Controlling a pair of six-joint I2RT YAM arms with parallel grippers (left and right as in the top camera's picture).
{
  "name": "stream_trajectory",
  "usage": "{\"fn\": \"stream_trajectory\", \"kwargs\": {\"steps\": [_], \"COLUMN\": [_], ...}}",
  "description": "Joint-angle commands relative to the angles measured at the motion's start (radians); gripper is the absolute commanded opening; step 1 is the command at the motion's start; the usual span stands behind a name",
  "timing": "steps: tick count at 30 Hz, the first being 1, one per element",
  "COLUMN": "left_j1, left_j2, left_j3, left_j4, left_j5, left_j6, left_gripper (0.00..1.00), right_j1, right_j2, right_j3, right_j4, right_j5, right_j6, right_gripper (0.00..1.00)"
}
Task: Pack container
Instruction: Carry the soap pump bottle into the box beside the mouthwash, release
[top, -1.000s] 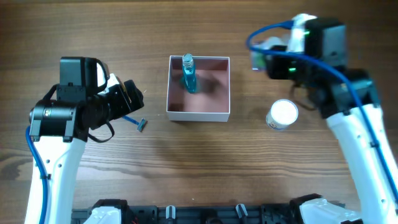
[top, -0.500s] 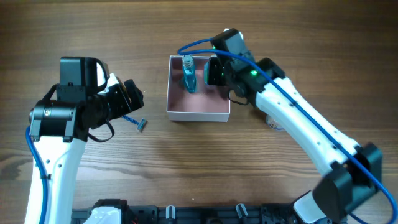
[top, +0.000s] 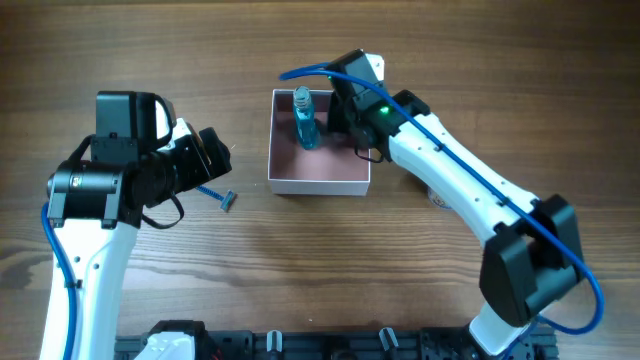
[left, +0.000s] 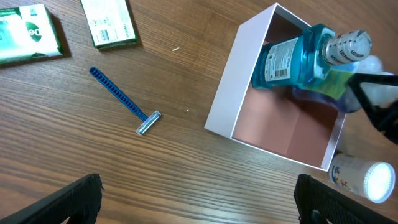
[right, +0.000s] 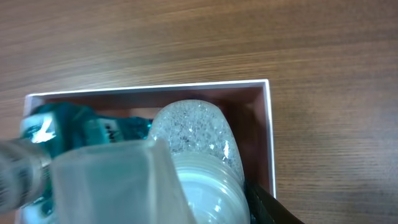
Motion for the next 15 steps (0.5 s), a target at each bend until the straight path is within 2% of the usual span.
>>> {"fn": "stream_trajectory", "kwargs": {"steps": [1,5,7,10,11,15], "left_j1": [-0.004,-0.004,-0.004,-0.004,-0.004,-0.004], "left_j2": [0.0,0.0,0.0,0.0,0.0,0.0], "left_j3": [0.019,0.019,0.019,0.019,0.019,0.019], "left_j4": [0.003,0.003,0.003,-0.002,-0.002,-0.001], "left_j5": [0.005,0.005,0.005,0.005,0.005,0.004], "left_j6": [0.001,0.001,0.001,0.001,0.002,0.002], "left_gripper": [1.0,1.0,1.0,1.0,1.0,1.0], "right_j1": [-0.003,-0.003,-0.003,-0.003,-0.003,-0.003], "right_j2": [0.032,0.05,0.055,0.057,0.057,0.057], "right_j3": [0.028,0.028,0.028,0.028,0.028,0.028], "right_j4": [0.017,0.019,0.021,0.024,0.026,0.035], "right_j5": [0.051,0.051,0.051,0.05,0.05,0.039], "right_j6": [0.052,0.052,0.051,0.051,0.05,0.048], "right_gripper": [0.04,0.07,0.16,0.33,0.47,0.74]}}
